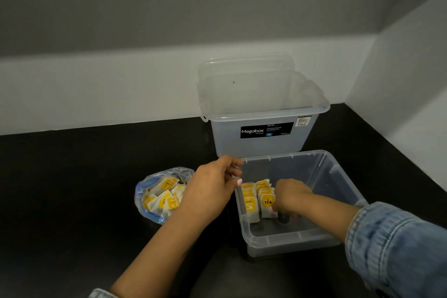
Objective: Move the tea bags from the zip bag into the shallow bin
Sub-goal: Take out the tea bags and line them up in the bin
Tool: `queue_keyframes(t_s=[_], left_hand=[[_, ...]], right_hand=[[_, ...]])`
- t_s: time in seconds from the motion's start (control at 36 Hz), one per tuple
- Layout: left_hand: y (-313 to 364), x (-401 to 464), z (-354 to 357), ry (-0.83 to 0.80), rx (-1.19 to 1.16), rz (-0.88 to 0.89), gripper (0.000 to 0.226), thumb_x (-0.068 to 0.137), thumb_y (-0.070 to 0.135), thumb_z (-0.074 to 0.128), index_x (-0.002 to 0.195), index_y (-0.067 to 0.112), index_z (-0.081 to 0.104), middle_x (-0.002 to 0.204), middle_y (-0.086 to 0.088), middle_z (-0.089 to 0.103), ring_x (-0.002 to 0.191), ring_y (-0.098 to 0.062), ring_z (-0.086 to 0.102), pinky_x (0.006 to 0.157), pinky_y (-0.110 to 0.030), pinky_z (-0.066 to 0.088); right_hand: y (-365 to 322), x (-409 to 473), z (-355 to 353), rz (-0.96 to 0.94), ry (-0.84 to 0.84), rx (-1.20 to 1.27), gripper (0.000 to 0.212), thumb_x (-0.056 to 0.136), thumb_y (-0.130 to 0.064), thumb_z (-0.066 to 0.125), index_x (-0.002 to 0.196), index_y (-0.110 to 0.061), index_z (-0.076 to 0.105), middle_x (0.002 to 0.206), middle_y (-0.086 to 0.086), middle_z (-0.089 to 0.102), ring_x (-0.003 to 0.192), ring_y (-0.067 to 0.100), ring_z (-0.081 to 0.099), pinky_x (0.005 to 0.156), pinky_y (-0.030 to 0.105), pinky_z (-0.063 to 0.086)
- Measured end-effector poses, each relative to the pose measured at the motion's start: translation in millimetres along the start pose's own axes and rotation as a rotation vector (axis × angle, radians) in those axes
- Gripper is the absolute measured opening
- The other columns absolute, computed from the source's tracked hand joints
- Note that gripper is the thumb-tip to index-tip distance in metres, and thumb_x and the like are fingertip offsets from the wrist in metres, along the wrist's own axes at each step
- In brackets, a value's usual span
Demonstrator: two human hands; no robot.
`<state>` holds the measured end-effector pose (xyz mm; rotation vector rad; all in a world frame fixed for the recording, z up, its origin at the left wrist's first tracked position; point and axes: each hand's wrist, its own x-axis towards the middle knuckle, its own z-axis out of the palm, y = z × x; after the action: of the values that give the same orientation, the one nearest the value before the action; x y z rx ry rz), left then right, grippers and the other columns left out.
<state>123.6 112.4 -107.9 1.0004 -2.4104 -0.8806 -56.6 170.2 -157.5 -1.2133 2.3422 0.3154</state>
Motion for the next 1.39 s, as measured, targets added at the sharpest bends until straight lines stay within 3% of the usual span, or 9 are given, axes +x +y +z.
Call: queue_keyframes(t_s=[0.17,0.36,0.56,0.64,0.69,0.83,0.94,1.17,1.39], left_hand=[[-1.3,-1.2,-1.0,0.001,0.005,-0.003,0.032,0.088,0.021,0.064,0.117,0.031,0.055,0.097,0.019,0.060,0.087,0.004,0.058,0.077,-0.010,0.047],[-3.7,-3.3,-4.2,0.004,-0.001,-0.003,0.031,0.088,0.022,0.064,0.116,0.031,0.056,0.098,0.017,0.062,0.087,0.003,0.059,0.077,-0.012,0.049],[-6.9,-3.2,-9.9,0.003,-0.013,-0.018,0.030,0.087,0.020,0.065,0.114,0.030,0.058,0.095,0.017,0.063,0.088,0.003,0.060,0.081,-0.019,0.052],[-12.5,-2.1,-19.2,0.012,-0.023,-0.045,0.030,0.088,0.014,0.063,0.113,0.029,0.058,0.091,0.021,0.058,0.086,0.005,0.058,0.081,-0.014,0.049],[-19.4,-1.1,-27.7,0.028,-0.012,-0.057,0.031,0.088,0.012,0.062,0.114,0.028,0.057,0.091,0.022,0.056,0.084,0.009,0.055,0.077,-0.008,0.045],[-43.9,-1.5,-52.1,0.055,0.030,-0.124,0.033,0.090,0.007,0.058,0.111,0.032,0.058,0.096,0.020,0.058,0.086,0.011,0.053,0.070,0.000,0.036],[-63.5,-4.2,-67.6,0.075,0.049,-0.188,0.032,0.090,0.009,0.059,0.108,0.035,0.059,0.098,0.020,0.059,0.093,0.004,0.056,0.075,-0.008,0.039],[-89.5,-10.9,-82.3,0.078,0.060,-0.264,0.030,0.089,0.011,0.059,0.107,0.035,0.059,0.096,0.020,0.058,0.091,0.002,0.056,0.075,-0.011,0.041],[-102.1,-20.8,-83.7,0.058,0.064,-0.303,0.031,0.089,0.011,0.058,0.109,0.035,0.058,0.101,0.017,0.059,0.093,0.001,0.056,0.080,-0.020,0.048]], right_hand=[[-0.9,6.7,1.0,0.027,-0.114,0.083,0.016,0.088,-0.025,0.065,0.096,-0.011,0.065,0.081,0.004,0.076,0.068,0.014,0.073,0.077,0.031,0.059],[-4.4,7.2,2.0,0.006,-0.094,0.048,0.015,0.082,-0.026,0.070,0.091,-0.013,0.069,0.076,0.001,0.075,0.068,0.013,0.072,0.080,0.033,0.058],[-3.7,-5.9,-9.1,0.036,-0.073,0.051,0.016,0.081,-0.029,0.071,0.083,-0.014,0.067,0.076,0.003,0.073,0.063,0.014,0.071,0.063,0.028,0.059],[-2.0,-13.0,-14.3,0.045,-0.023,0.002,0.015,0.079,-0.025,0.072,0.076,-0.015,0.061,0.068,0.001,0.068,0.057,0.011,0.067,0.050,0.023,0.050],[-0.8,-16.3,-20.0,0.011,0.018,-0.001,0.017,0.081,-0.033,0.071,0.082,-0.018,0.064,0.068,-0.001,0.067,0.056,0.009,0.067,0.057,0.023,0.053],[-2.8,-29.1,-43.7,-0.086,0.106,-0.019,0.027,0.080,-0.045,0.070,0.094,-0.021,0.070,0.079,-0.003,0.071,0.068,0.011,0.068,0.076,0.033,0.057],[-14.0,-44.0,-64.7,-0.129,0.168,0.008,0.020,0.080,-0.038,0.071,0.092,-0.022,0.070,0.087,-0.002,0.069,0.083,0.017,0.065,0.081,0.035,0.056],[-63.1,-67.0,-84.3,-0.271,0.281,0.183,0.019,0.080,-0.038,0.072,0.069,-0.032,0.059,0.077,-0.011,0.062,0.079,0.008,0.059,0.072,0.027,0.050],[-139.0,-71.2,-52.0,-0.467,0.270,0.223,0.008,0.084,-0.027,0.069,0.091,-0.032,0.069,0.086,-0.012,0.064,0.089,0.010,0.063,0.076,0.027,0.052]])
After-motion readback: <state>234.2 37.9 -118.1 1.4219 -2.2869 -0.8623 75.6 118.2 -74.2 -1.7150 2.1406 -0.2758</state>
